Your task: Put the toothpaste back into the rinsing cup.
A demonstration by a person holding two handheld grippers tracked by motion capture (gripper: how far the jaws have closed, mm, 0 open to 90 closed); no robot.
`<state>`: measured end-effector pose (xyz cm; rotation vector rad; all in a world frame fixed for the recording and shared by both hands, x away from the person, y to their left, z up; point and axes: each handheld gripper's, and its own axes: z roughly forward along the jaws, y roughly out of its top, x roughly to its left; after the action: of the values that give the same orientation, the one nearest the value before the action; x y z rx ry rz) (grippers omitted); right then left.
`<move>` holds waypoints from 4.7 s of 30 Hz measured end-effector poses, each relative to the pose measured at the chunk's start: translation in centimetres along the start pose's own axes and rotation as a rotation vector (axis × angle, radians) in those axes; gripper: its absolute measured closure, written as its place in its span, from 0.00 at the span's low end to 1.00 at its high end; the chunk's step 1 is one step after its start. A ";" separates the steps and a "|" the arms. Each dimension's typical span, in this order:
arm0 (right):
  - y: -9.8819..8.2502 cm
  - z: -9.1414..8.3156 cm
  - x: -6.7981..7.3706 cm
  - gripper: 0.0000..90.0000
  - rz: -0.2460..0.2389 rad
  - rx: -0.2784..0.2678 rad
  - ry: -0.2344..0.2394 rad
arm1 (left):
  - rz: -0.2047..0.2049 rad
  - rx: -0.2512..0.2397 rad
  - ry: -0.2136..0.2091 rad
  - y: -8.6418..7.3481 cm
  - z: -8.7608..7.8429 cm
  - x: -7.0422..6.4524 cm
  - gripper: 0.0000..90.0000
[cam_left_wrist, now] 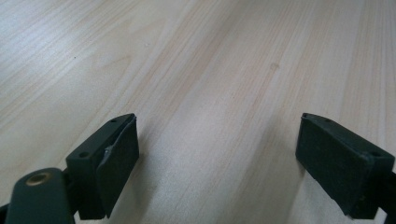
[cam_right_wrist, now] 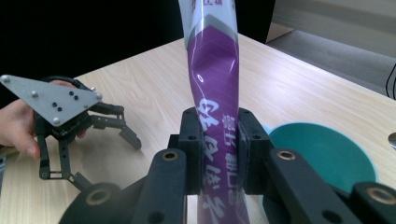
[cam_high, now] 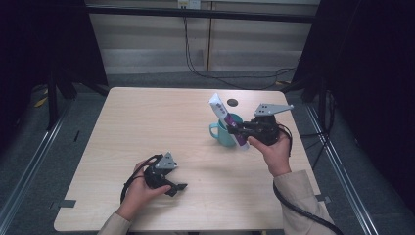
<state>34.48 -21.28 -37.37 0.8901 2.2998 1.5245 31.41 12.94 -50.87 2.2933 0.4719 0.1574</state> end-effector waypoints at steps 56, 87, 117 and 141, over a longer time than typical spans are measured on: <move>2.7 2.6 -4.2 0.83 0.080 -0.127 -0.101 | -0.004 -0.014 -0.001 -0.1 0.1 0.0 0.14; 2.1 5.4 -5.7 0.83 0.092 -0.130 -0.141 | -0.007 -0.009 0.005 -0.1 0.0 -0.2 0.14; 0.0 6.4 -6.3 0.83 0.100 -0.114 -0.167 | -0.005 -0.005 0.005 -0.1 0.0 -0.2 0.14; -1.8 6.5 -6.5 0.82 0.109 -0.092 -0.171 | -0.005 -0.005 0.004 -0.1 0.0 -0.2 0.14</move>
<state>42.26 -20.80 -42.58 1.0905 2.0752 1.5192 31.21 12.91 -50.91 2.2869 0.4784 0.1614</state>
